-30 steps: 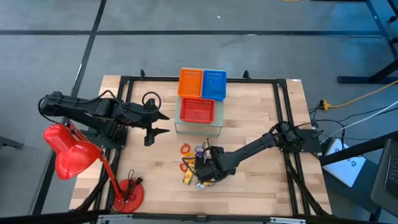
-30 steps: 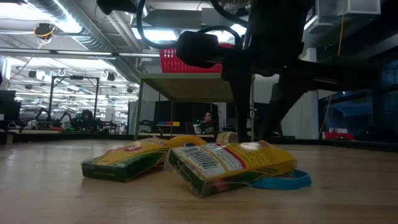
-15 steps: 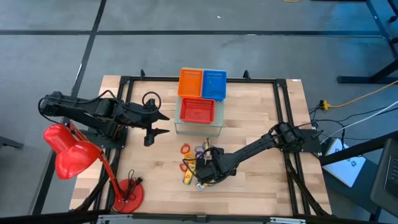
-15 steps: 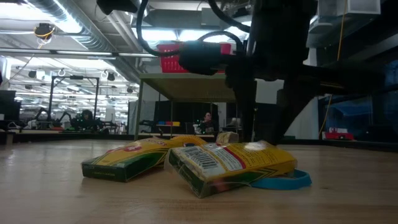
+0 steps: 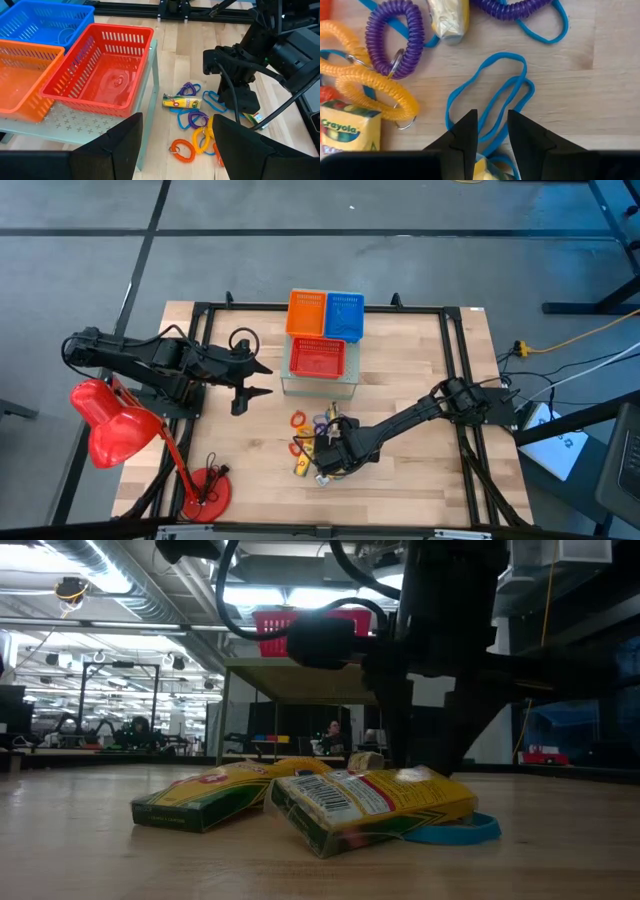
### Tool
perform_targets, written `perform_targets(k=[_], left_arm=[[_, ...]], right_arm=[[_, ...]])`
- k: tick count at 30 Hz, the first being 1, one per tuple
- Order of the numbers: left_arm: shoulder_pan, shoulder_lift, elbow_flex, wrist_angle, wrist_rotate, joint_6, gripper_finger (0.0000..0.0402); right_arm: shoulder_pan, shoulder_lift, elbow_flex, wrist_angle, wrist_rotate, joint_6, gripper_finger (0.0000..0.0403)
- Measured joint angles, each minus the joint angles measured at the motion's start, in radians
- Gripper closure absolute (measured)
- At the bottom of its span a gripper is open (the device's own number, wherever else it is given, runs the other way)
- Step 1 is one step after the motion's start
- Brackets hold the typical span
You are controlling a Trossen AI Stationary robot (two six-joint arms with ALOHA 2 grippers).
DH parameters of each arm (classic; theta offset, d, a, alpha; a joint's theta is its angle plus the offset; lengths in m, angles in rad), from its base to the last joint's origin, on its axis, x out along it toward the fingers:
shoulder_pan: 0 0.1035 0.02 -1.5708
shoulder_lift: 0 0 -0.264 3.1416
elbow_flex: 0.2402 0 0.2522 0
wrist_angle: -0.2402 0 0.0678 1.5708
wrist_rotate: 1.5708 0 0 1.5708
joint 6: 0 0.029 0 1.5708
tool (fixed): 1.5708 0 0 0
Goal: Pick & Place Office Desk Supplies
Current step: Put the blue rubber band into the blue bin
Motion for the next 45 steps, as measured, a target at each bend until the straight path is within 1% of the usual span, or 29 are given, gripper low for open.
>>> perform_targets(k=[5, 15, 21, 24, 27, 32, 39, 41, 43, 45], left_arm=[[0.000, 0.000, 0.000, 0.000, 0.000, 0.000, 0.0162], [0.000, 0.000, 0.000, 0.000, 0.000, -0.001, 0.0162], [0.000, 0.000, 0.000, 0.000, 0.000, -0.001, 0.0162], [0.000, 0.000, 0.000, 0.001, 0.004, -0.001, 0.0162], [0.000, 0.000, 0.000, 0.001, 0.005, -0.001, 0.0162], [0.000, 0.000, 0.000, 0.000, 0.005, -0.001, 0.0162], [0.000, 0.000, 0.000, -0.023, -0.035, 0.008, 0.0162], [0.000, 0.000, 0.000, -0.040, -0.051, 0.008, 0.0162], [0.000, 0.000, 0.000, -0.060, -0.064, 0.008, 0.0162], [0.000, -0.006, 0.000, -0.080, -0.074, 0.008, 0.0162]], right_arm=[[-0.001, 0.000, 0.000, -0.001, 0.009, -0.009, 0.0309], [-0.001, 0.000, 0.000, 0.004, 0.032, -0.046, 0.0392], [-0.001, -0.005, 0.000, -0.015, 0.035, -0.065, 0.0399], [0.005, -0.022, 0.022, -0.034, 0.060, -0.066, 0.0400], [0.017, -0.026, 0.096, -0.108, 0.101, -0.065, 0.0401], [0.042, -0.026, 0.271, -0.261, 0.190, -0.087, 0.0401], [0.074, -0.026, 0.574, -0.582, 0.329, -0.123, 0.0402], [0.067, -0.031, 0.640, -0.597, 0.385, -0.175, 0.0402], [0.048, -0.047, 0.673, -0.599, 0.448, -0.246, 0.0402], [0.010, -0.067, 0.686, -0.592, 0.486, -0.315, 0.0402]])
